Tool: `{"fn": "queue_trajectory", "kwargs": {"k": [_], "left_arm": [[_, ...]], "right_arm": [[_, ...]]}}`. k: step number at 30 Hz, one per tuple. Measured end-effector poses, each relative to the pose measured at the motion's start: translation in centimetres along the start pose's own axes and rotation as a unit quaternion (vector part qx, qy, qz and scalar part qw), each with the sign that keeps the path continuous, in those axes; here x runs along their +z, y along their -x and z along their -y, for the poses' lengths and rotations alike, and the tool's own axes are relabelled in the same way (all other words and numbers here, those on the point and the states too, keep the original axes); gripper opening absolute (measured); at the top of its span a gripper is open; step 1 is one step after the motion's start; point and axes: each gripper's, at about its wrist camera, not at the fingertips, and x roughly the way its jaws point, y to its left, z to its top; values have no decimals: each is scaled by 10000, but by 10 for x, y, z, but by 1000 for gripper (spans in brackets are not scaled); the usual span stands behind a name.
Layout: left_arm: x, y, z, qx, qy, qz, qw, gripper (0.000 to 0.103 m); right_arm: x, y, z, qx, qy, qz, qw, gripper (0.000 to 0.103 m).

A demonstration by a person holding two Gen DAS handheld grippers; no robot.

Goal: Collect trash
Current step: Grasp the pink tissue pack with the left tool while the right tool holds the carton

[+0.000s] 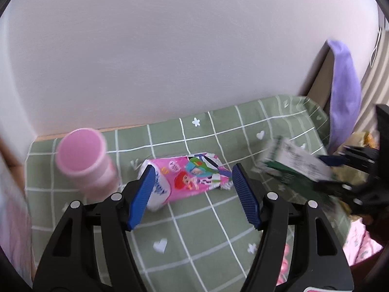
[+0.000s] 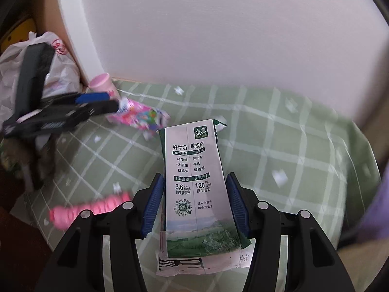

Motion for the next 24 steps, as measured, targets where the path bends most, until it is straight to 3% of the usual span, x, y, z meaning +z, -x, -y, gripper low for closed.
{"fn": "queue_trajectory", "kwargs": {"k": [3,6,9,11,14,16,19,20,24], "left_arm": [[0,-15,1,212,76,-175,9996,62],[-4,-17,-1,9,491,-277,9984,62],[-15,-26,4,-474,786,-615,9939,62],[-21,-28,16,-1193,833,-914,9851,62],[-21,-15,29,-1742,691,-901,9781,62],[-18,2,28,-1670,560,-622,9824,63],[-12,8,23,-1027,318,-474,9931,66],[-10,3,21,-704,220,-533,9959,66],[-11,-19,18,-301,199,-919,9951,66]], "right_arm": [[-24,10,15,-174,-372,-46,9991,50],[-38,12,25,-176,-706,-83,9973,50],[-48,11,26,-178,-805,-97,9966,50],[-51,10,27,-163,-855,-77,9962,51],[-58,13,29,-160,-957,43,9953,51],[-64,17,34,-160,-1048,125,9943,51],[-74,15,38,-102,-1208,157,9925,51],[-77,14,39,-67,-1242,161,9921,51],[-83,12,30,114,-1274,169,9916,51]]}}
